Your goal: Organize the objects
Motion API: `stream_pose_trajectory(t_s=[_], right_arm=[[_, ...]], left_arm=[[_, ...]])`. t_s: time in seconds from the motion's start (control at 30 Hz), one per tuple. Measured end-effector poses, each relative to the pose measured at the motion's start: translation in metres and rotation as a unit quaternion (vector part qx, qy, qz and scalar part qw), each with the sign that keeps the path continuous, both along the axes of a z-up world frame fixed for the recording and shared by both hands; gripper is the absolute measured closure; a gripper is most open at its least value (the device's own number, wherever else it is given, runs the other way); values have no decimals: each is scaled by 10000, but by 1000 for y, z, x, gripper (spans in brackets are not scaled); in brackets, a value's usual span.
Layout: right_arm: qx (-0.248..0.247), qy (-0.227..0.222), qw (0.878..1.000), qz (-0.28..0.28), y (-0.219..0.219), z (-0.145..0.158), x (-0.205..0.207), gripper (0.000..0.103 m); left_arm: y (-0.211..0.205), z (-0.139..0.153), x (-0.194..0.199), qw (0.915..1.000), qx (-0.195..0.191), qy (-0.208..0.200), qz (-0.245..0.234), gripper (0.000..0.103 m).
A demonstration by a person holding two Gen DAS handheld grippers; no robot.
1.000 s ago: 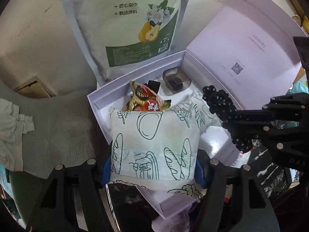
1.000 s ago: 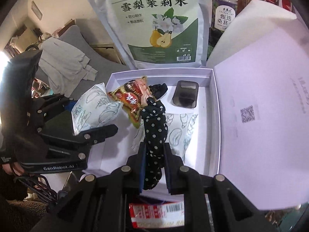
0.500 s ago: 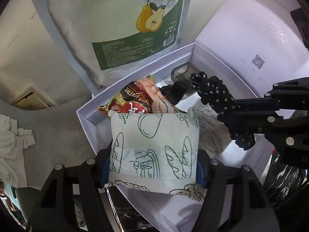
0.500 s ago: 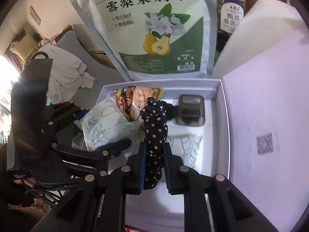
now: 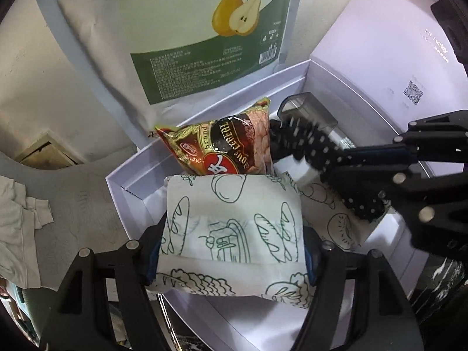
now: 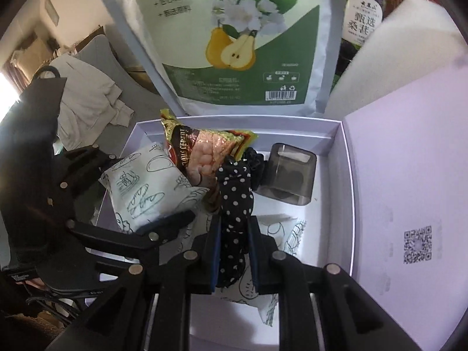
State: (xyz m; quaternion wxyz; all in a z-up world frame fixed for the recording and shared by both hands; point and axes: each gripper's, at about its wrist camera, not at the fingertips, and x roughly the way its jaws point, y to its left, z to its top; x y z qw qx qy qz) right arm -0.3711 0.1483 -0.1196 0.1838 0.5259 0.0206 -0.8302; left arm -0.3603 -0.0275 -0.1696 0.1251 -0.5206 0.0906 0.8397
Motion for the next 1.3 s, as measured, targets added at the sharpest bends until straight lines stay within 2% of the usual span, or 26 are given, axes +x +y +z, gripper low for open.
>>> stream_pose_trajectory(t_s=[0.13,0.23,0.4,0.47,0.57,0.63,0.67,0.73,0.83,0.9,0.97,1.0,1.1,1.13,1.3], right_arm=[[-23,85,9999,-85,2,-2,1,87],[-45,176,9998,-113,2,-3,3,86],[-73,246,9995,-201,5,-3,6,85],[-70,270,9993,-248,7,-4,6,84],[-45,335,9991,-274,11,-4,8,83],[-61,300,9992,-247,13,-4,9,79],[-68,290,9993,-236,16,-4,8,72],[-19,280,9992,-279,23,-3,12,65],[-36,271,9990,-367,26,6,15,64],[-58,332,9988,-356,29,14,20,64],[-29,411,9985,-361,31,21,26,56],[14,445,9983,-381,32,25,29,55],[208,568,9973,-422,33,37,38,54],[203,605,9969,-453,35,43,42,54],[115,636,9963,-574,40,62,57,54]], left_arm=[[8,-5,3,9997,-167,168,-31,32],[9,-7,5,9996,-153,230,-7,31],[5,-6,3,9999,67,100,83,31],[-11,-3,3,9999,127,-7,112,31],[-7,-2,4,10000,15,5,27,30],[-5,-1,4,10000,-43,-23,25,29],[-4,-1,4,10000,-73,-52,32,29],[-3,1,5,9999,-105,-53,65,28],[-2,4,7,9999,-76,-61,127,28],[0,9,9,9999,-75,-52,121,28],[-3,18,9,9999,-31,29,124,26],[-3,22,10,9999,8,48,128,23],[5,39,3,9996,94,34,251,22],[-2,49,10,9995,106,30,288,22],[2,65,29,9992,69,145,356,22]])
